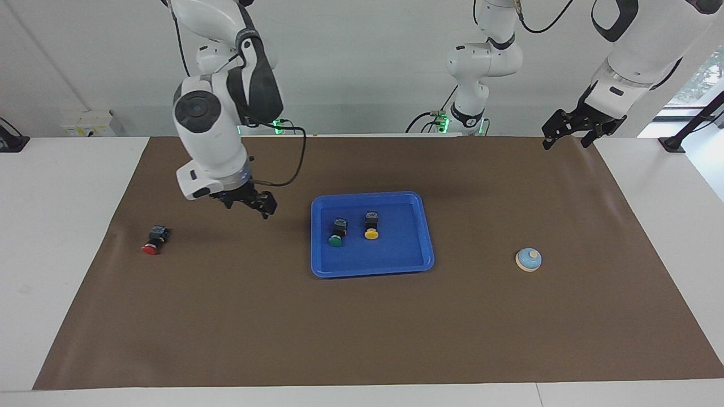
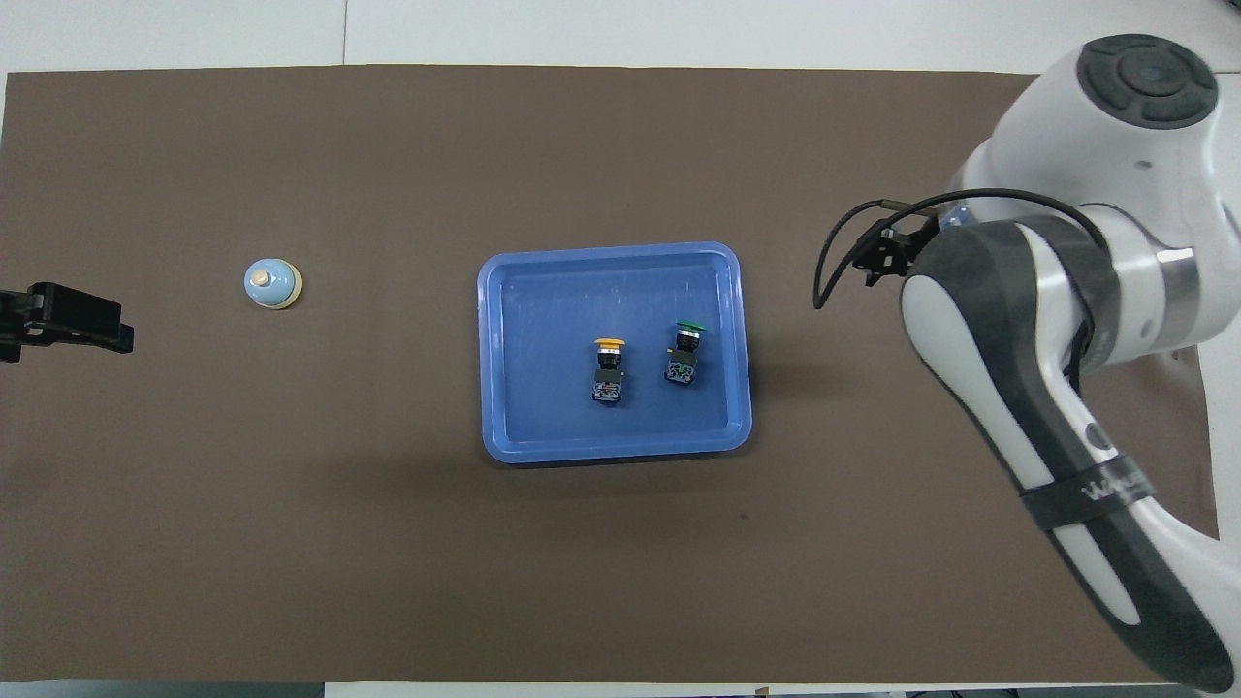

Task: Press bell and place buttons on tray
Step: 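Reach the right gripper to the red button and grasp it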

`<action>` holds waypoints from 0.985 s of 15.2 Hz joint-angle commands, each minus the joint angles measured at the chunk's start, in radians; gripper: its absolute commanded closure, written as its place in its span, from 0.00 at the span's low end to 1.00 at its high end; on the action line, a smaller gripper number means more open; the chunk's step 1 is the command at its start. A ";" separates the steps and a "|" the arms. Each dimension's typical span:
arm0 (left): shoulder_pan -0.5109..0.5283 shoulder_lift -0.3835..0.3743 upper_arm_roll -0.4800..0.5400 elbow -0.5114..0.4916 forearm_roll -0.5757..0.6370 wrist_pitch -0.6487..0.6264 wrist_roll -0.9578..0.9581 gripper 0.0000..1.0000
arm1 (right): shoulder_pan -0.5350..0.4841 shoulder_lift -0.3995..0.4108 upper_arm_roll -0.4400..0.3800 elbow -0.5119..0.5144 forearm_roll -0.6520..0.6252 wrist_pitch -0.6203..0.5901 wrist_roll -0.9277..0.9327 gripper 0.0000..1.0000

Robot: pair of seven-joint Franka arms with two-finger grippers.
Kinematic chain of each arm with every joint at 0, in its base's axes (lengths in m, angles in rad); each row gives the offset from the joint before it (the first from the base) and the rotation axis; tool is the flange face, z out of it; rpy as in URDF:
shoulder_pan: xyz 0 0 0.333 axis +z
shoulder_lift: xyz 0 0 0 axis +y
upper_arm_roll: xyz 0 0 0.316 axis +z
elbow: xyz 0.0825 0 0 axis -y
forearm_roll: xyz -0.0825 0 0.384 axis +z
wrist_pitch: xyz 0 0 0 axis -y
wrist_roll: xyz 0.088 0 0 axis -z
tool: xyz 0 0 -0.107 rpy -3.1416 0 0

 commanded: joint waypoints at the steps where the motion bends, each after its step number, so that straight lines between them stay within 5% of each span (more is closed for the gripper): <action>1: -0.002 -0.008 0.004 0.002 -0.008 -0.017 -0.005 0.00 | -0.117 -0.027 0.017 -0.063 -0.030 0.036 -0.131 0.00; 4: -0.002 -0.008 0.004 0.002 -0.008 -0.017 -0.005 0.00 | -0.249 -0.056 0.016 -0.164 -0.035 0.129 -0.294 0.00; 8: -0.002 -0.008 0.004 0.002 -0.008 -0.017 -0.005 0.00 | -0.389 -0.099 0.017 -0.394 -0.039 0.465 -0.517 0.00; 15: -0.002 -0.008 0.005 0.002 -0.008 -0.017 -0.005 0.00 | -0.480 0.002 0.019 -0.485 -0.039 0.729 -0.609 0.00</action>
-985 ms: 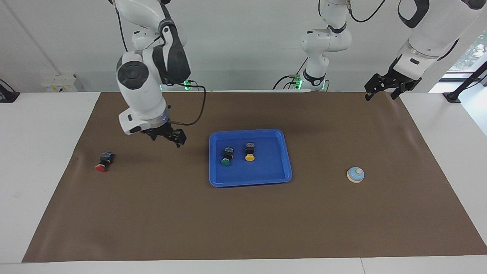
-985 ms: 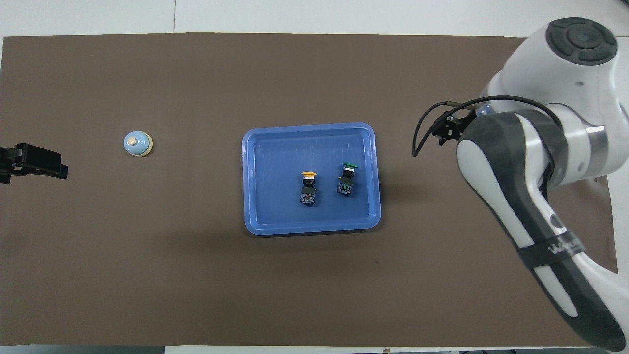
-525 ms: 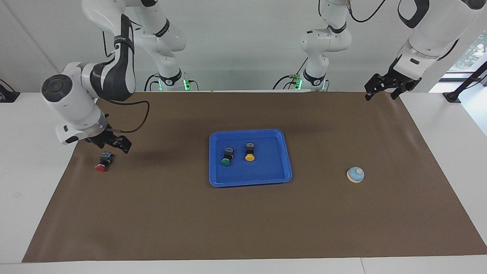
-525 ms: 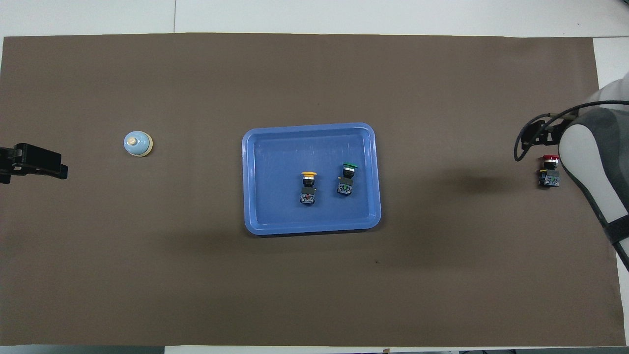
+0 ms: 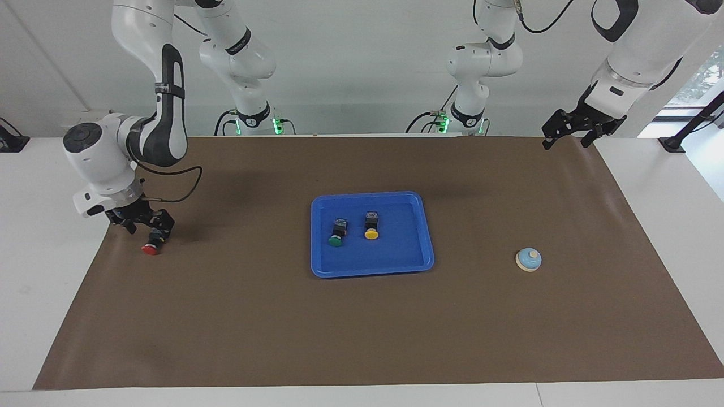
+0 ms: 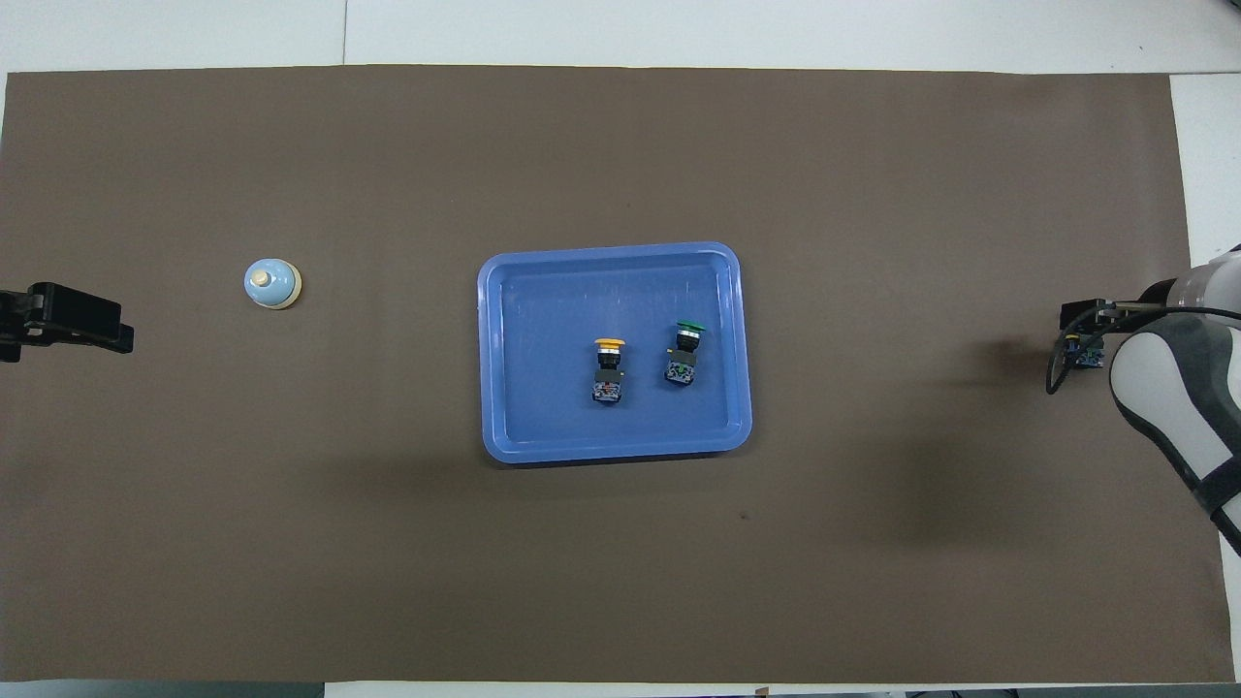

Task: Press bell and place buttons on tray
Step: 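Reach the right gripper to the red button and grasp it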

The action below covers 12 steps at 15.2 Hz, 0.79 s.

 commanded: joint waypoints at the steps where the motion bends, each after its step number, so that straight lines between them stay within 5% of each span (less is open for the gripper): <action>1: -0.002 -0.008 0.005 0.002 -0.008 -0.017 -0.005 0.00 | -0.038 0.029 0.017 -0.027 -0.011 0.060 -0.034 0.00; 5: -0.002 -0.008 0.005 0.002 -0.008 -0.017 -0.005 0.00 | -0.028 0.038 0.018 -0.030 -0.011 0.062 -0.031 0.01; 7: -0.002 -0.008 0.005 0.002 -0.008 -0.017 -0.005 0.00 | -0.028 0.038 0.018 -0.036 -0.011 0.060 -0.034 0.19; 12: -0.002 -0.008 0.005 0.002 -0.008 -0.017 -0.005 0.00 | -0.028 0.029 0.018 -0.059 -0.009 0.056 -0.040 1.00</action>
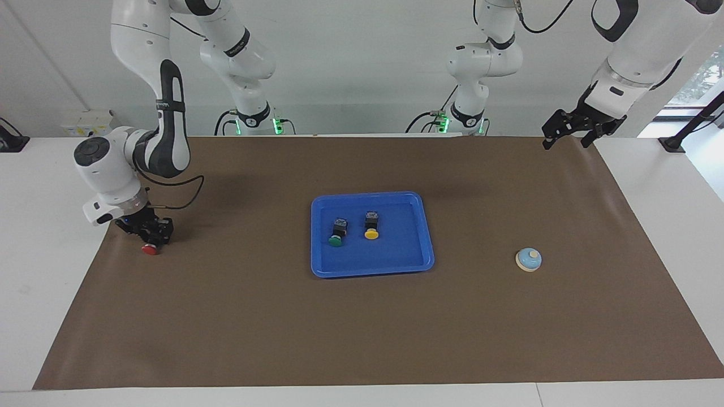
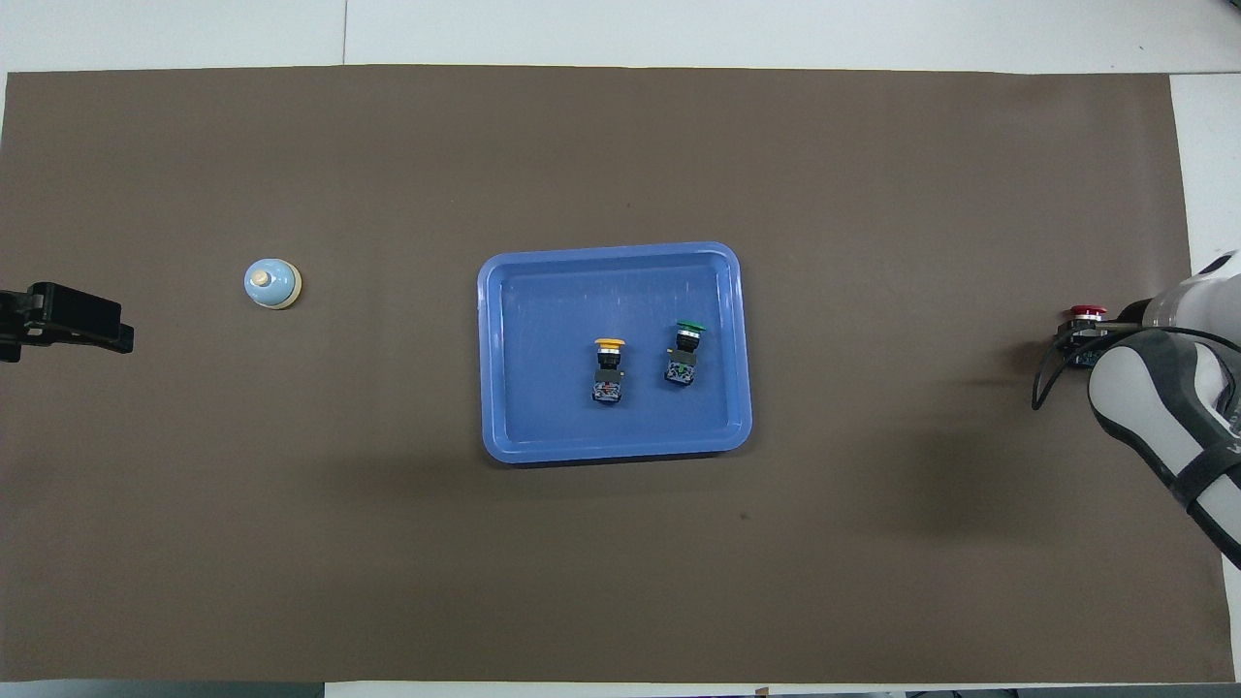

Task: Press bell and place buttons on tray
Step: 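Reach the right gripper to the red button and grasp it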

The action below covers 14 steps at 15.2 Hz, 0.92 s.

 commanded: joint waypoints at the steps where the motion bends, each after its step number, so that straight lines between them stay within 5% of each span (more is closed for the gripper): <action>1: -0.002 -0.008 0.004 0.002 -0.008 -0.017 -0.005 0.00 | -0.006 -0.015 0.007 -0.024 -0.009 0.005 -0.020 1.00; 7: -0.002 -0.008 0.005 0.002 -0.008 -0.017 -0.005 0.00 | 0.070 -0.035 0.030 0.087 0.011 -0.158 0.019 1.00; 14: -0.002 -0.008 0.005 0.002 -0.008 -0.017 -0.005 0.00 | 0.363 -0.022 0.032 0.298 0.011 -0.405 0.361 1.00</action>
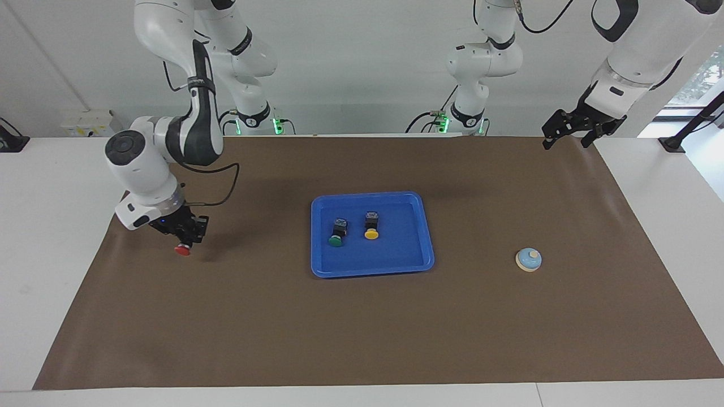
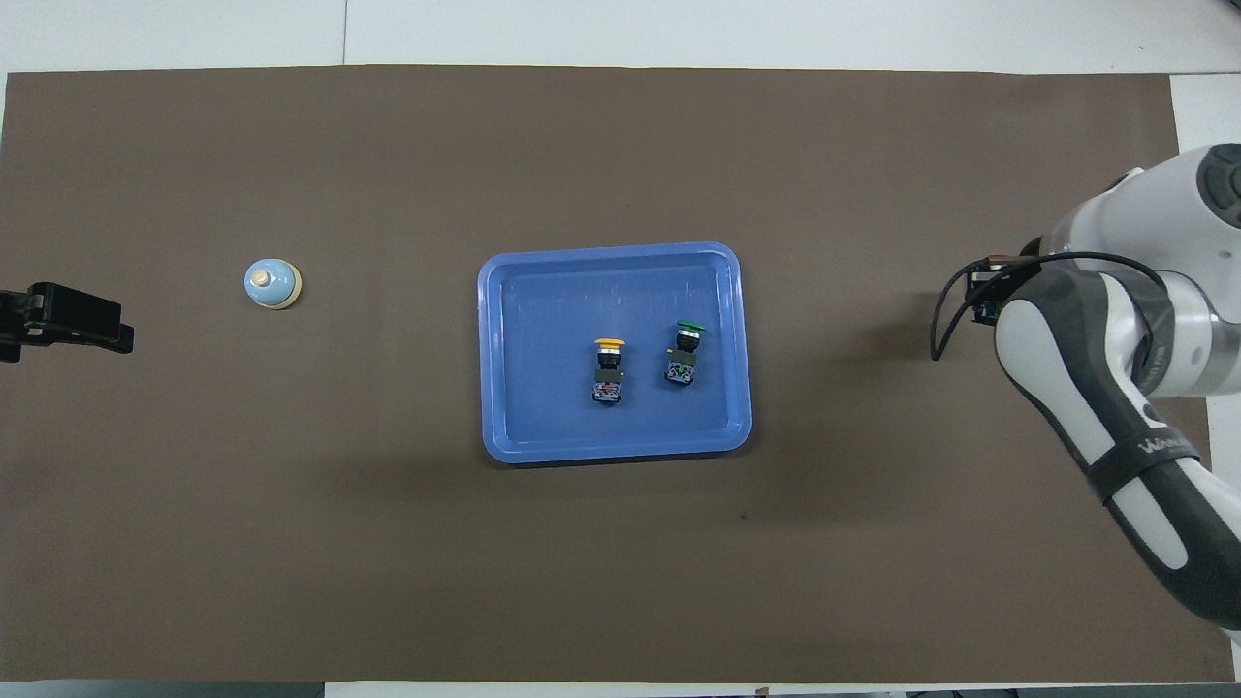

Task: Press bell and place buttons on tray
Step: 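Carry the red button into the tray with the right gripper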

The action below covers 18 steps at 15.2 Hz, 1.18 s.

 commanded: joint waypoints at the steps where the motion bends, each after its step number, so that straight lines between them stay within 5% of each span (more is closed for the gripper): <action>1: -0.002 -0.008 0.004 0.002 -0.008 -0.017 -0.005 0.00 | 0.130 0.013 -0.001 0.088 0.006 -0.076 0.123 1.00; 10: -0.002 -0.008 0.005 0.002 -0.008 -0.017 -0.005 0.00 | 0.542 0.107 -0.001 0.252 0.129 -0.085 0.490 1.00; 14: -0.002 -0.008 0.005 0.002 -0.008 -0.017 -0.005 0.00 | 0.648 0.245 -0.001 0.349 0.124 -0.029 0.583 1.00; 18: -0.002 -0.008 0.004 0.002 -0.008 -0.017 -0.005 0.00 | 0.712 0.296 -0.001 0.352 0.118 0.063 0.639 1.00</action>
